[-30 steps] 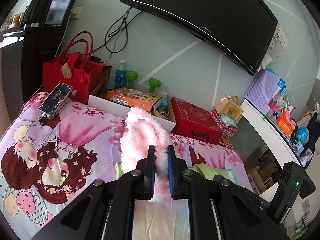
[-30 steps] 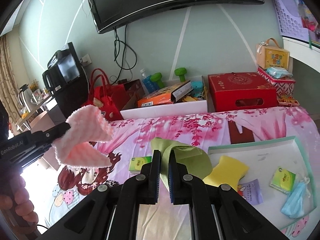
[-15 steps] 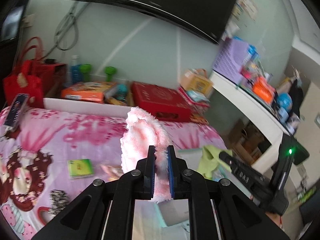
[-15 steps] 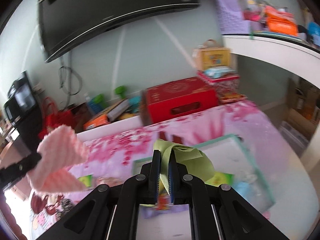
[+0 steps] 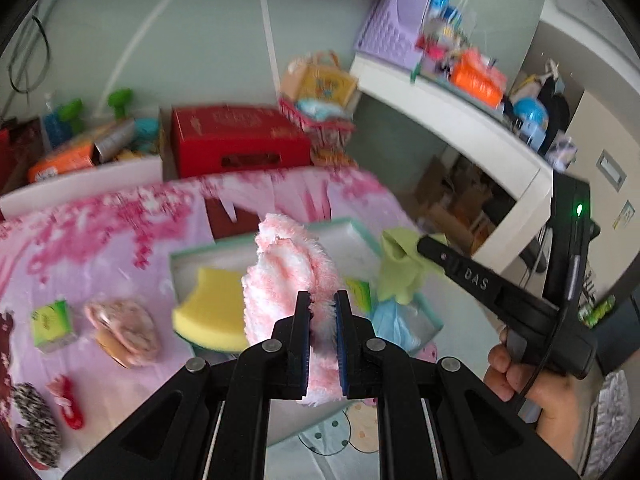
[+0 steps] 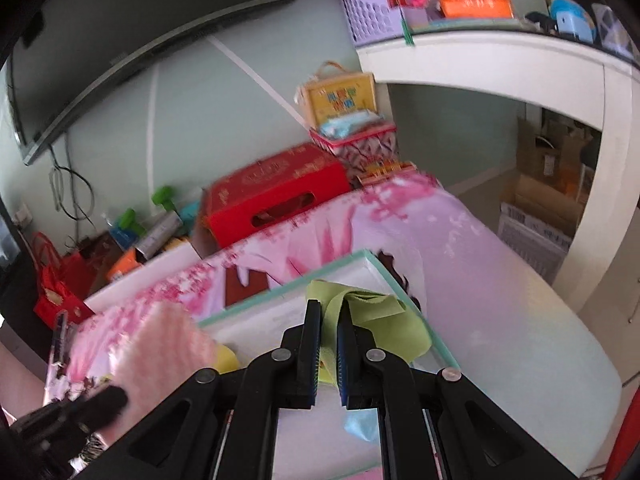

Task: Organize soft objects
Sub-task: 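Carry the green cloth and pink fluffy cloth into the white tray and open both grippers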

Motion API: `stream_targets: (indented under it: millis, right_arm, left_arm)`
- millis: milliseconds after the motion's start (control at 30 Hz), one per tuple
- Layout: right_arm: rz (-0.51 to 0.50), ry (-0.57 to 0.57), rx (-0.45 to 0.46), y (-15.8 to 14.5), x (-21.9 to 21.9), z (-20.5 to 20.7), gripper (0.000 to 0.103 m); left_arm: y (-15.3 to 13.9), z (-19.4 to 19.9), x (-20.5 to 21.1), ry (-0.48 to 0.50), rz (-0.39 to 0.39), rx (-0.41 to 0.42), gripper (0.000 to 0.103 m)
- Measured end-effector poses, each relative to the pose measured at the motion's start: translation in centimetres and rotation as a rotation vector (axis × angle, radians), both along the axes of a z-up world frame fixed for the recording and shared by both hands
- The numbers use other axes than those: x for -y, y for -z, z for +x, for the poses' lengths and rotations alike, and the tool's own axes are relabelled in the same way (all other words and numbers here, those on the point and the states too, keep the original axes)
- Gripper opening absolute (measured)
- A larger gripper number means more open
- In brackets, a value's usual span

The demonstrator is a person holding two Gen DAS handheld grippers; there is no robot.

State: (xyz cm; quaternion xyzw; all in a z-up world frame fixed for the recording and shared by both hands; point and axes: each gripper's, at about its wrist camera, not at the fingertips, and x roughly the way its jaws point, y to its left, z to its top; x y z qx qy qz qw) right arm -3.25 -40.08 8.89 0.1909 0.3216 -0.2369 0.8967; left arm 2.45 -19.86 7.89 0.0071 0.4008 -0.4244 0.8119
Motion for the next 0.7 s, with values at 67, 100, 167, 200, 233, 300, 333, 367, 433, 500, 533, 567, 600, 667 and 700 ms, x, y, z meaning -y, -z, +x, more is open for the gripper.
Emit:
stream_targets:
  millis: [67, 100, 167, 200, 233, 300, 333, 367, 433, 500, 533, 567, 600, 667, 700]
  right_arm:
    - [0.011, 0.004, -0.032, 1.1, 0.2, 0.2, 0.008]
    - [0.024, 0.005, -0.043, 1.6, 0.4, 0.3, 0.008]
    - [0.05, 0.003, -0.062, 2.7, 0.8, 0.6, 0.008]
    - [0.057, 0.004, -0.075, 3.2, 0.9, 0.7, 0.008]
    - [0.064, 0.004, -0.092, 3.8, 1.0, 0.8, 0.008]
    - [0.082, 0.007, -0.117, 4.8, 1.3, 1.0, 0.008]
    - [0.094, 0.008, -0.125, 5.2, 1.4, 1.1, 0.008]
    - [0.105, 0.01, -0.132, 5.5, 1.5, 1.1, 0.008]
    - [0.121, 0.013, -0.147, 6.2, 1.8, 1.2, 0.008]
    - [0.13, 0.014, -0.161, 6.8, 1.9, 1.4, 0.008]
    - [0.132, 0.016, -0.168, 7.0, 2.0, 1.5, 0.008]
    - [0.133, 0.016, -0.176, 7.2, 1.9, 1.6, 0.008]
    - [0.134, 0.015, -0.184, 7.4, 1.9, 1.6, 0.008]
    - [0.138, 0.015, -0.196, 7.6, 1.9, 1.7, 0.008]
    - [0.141, 0.016, -0.2, 7.7, 1.9, 1.8, 0.008]
  left_arm:
    - [1.5, 0.2, 1.1, 0.011, 0.039, -0.03, 0.011]
    - [2.3, 0.4, 1.6, 0.015, 0.057, -0.049, 0.011]
    - [3.8, 0.6, 2.3, 0.021, 0.09, -0.088, 0.011]
    - [4.4, 0.7, 2.5, 0.022, 0.104, -0.101, 0.011]
    - [5.1, 0.8, 2.8, 0.021, 0.121, -0.114, 0.011]
    - [5.8, 0.8, 3.0, 0.019, 0.136, -0.126, 0.011]
    - [6.1, 0.9, 3.2, 0.016, 0.143, -0.132, 0.011]
    - [6.5, 1.0, 3.3, 0.01, 0.154, -0.136, 0.011]
    - [7.1, 1.2, 3.4, 0.0, 0.173, -0.139, 0.011]
    - [7.8, 1.5, 3.4, -0.01, 0.187, -0.146, 0.011]
    - [8.1, 1.7, 3.4, -0.014, 0.192, -0.15, 0.011]
    - [8.4, 1.8, 3.4, -0.019, 0.199, -0.155, 0.011]
    - [8.6, 2.0, 3.3, -0.023, 0.203, -0.158, 0.011]
    - [9.2, 2.2, 3.3, -0.03, 0.215, -0.17, 0.011]
    - [9.4, 2.3, 3.3, -0.032, 0.218, -0.175, 0.011]
